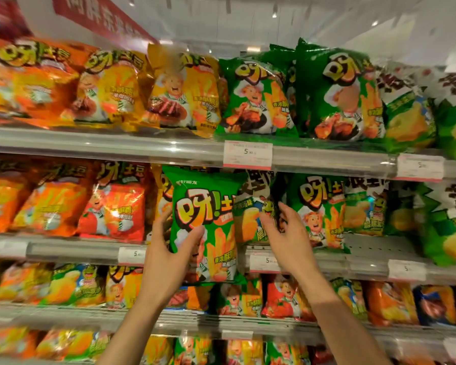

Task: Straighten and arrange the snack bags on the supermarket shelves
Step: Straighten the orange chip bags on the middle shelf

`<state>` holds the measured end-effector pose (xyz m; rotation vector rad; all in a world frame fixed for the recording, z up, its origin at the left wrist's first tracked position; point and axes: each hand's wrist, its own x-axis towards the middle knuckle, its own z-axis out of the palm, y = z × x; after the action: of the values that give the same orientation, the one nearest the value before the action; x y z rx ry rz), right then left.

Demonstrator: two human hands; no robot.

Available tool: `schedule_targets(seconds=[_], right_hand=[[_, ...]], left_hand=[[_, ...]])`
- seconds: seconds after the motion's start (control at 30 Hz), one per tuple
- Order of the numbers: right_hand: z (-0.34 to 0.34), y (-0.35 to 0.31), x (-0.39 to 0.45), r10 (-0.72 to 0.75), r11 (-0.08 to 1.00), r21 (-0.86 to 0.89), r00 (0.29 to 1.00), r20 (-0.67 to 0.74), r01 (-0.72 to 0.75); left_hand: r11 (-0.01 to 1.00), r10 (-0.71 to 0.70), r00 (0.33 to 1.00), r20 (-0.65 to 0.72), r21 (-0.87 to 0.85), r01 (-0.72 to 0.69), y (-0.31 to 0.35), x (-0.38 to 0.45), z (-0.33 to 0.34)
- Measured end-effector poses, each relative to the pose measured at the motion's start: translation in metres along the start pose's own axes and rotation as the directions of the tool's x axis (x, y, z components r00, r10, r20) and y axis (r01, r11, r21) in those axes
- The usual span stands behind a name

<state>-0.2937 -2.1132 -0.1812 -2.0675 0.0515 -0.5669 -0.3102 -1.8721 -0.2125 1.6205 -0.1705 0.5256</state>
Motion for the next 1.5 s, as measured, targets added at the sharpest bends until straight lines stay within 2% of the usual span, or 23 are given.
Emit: schedule_targets(seconds=[0.1,0.23,0.43,0.57,0.8,0.93,1.03,1.2,1.5], right_hand=[[0.014,0.001,0.022,0.061,0.992,-0.110,0.997,0.041,-0.056],[0.023,0.003,0.036,0.115,0.992,-0.062,0.993,0.037,-0.112],[0.022,-0.006,0.037,0.045,0.998,-0.044,0.994,-0.098,-0.050],[0.014,-0.016,0.038,-0.017,0.999,-0.048,0.992,-0.129,0.011],[-0.013,-0.014,0.026,-0.009,0.998,-0.063,0.995,-0.099,0.002],[-0.036,-0.004,0.016,-0.009,0.999,-0.033,1.000,-0.017,0.008],[-0.056,0.009,0.004,-0.001,0.999,-0.040,1.000,-0.014,0.000],[-0.090,0.030,-0.013,-0.003,0.998,0.057,1.000,-0.010,0.004],[-0.149,0.066,-0.025,0.044,0.990,0.138,0.988,-0.150,-0.023]], left_hand=[[1.000,0.029,0.999,-0.028,0.008,-0.029,0.000,0.007,-0.004],[0.999,0.053,0.998,-0.016,0.001,-0.053,-0.002,0.013,-0.010],[0.997,0.071,0.997,-0.027,-0.002,-0.072,0.001,0.015,-0.017],[0.998,0.063,0.997,-0.046,0.004,-0.063,0.007,0.018,-0.023],[0.998,0.057,0.997,-0.045,-0.012,-0.057,0.004,0.018,-0.032],[0.997,0.076,0.995,-0.058,0.006,-0.076,-0.002,0.018,-0.028],[0.997,0.076,0.997,-0.032,0.022,-0.075,-0.002,0.017,-0.018],[0.998,0.056,0.998,-0.030,0.006,-0.055,0.000,0.016,0.003],[0.994,0.078,0.994,0.077,0.068,-0.084,0.017,0.030,0.085]])
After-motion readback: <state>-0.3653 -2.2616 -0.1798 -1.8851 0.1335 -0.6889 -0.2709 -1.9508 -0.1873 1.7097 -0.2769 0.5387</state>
